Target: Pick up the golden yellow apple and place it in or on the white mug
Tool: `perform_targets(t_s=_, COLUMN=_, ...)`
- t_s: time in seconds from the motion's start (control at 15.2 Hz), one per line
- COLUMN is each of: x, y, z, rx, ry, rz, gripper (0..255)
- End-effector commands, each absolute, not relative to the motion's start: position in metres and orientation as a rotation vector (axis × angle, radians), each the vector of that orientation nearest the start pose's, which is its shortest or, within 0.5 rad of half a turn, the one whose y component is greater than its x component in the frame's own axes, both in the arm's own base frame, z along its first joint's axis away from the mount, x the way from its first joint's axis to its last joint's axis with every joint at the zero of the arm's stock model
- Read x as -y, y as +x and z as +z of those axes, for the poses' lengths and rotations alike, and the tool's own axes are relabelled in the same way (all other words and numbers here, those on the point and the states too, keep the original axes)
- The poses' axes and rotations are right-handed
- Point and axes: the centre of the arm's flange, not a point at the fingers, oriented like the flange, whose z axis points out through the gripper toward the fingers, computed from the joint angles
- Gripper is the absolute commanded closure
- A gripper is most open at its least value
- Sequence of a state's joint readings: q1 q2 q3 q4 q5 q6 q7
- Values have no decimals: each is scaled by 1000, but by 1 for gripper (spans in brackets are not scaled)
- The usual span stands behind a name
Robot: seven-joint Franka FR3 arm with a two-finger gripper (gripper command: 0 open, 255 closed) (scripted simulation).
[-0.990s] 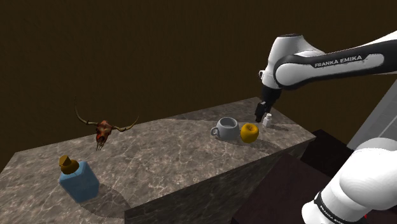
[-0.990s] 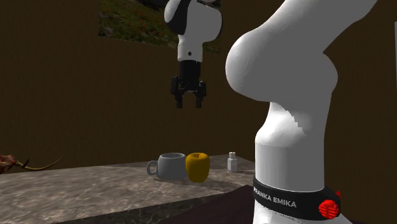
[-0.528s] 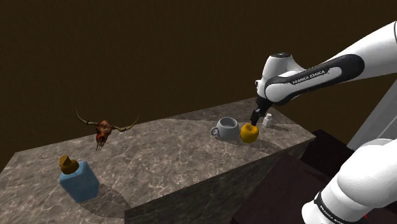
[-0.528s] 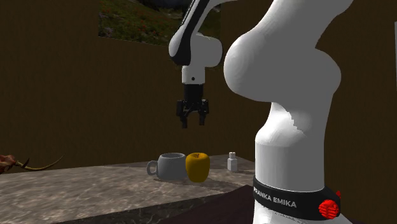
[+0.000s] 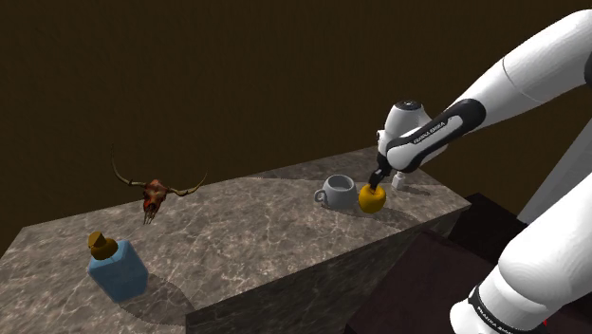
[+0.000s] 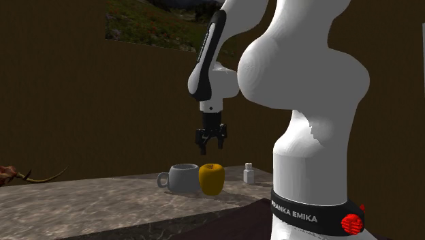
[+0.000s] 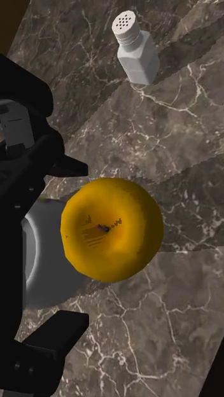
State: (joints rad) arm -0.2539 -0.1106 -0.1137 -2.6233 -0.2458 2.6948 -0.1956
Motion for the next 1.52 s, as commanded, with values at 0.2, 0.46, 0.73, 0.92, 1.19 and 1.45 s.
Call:
perform_targets(t_s=0.2, x=159, y=426, z=278, rx=64, ry=-3297, rz=-247, gripper=0)
perform_targets(t_s=0.46, x=163, y=429, z=260, rx=64, ry=-3297, rz=-247, gripper=0)
perform_targets(t_s=0.73, x=163, y=429, z=260, rx=64, ry=-3297, rz=-247, gripper=0)
perform_targets(t_s=0.92, x=162, y=429, z=260, rx=64, ry=-3297, rz=-247, gripper=0)
perform_targets(t_s=1.19, x=162, y=429, z=260, rx=64, ry=-3297, rz=-247, gripper=255)
perform_targets(t_s=1.45, x=162, y=429, z=260, rx=64, ry=-3297, rz=-247, gripper=255)
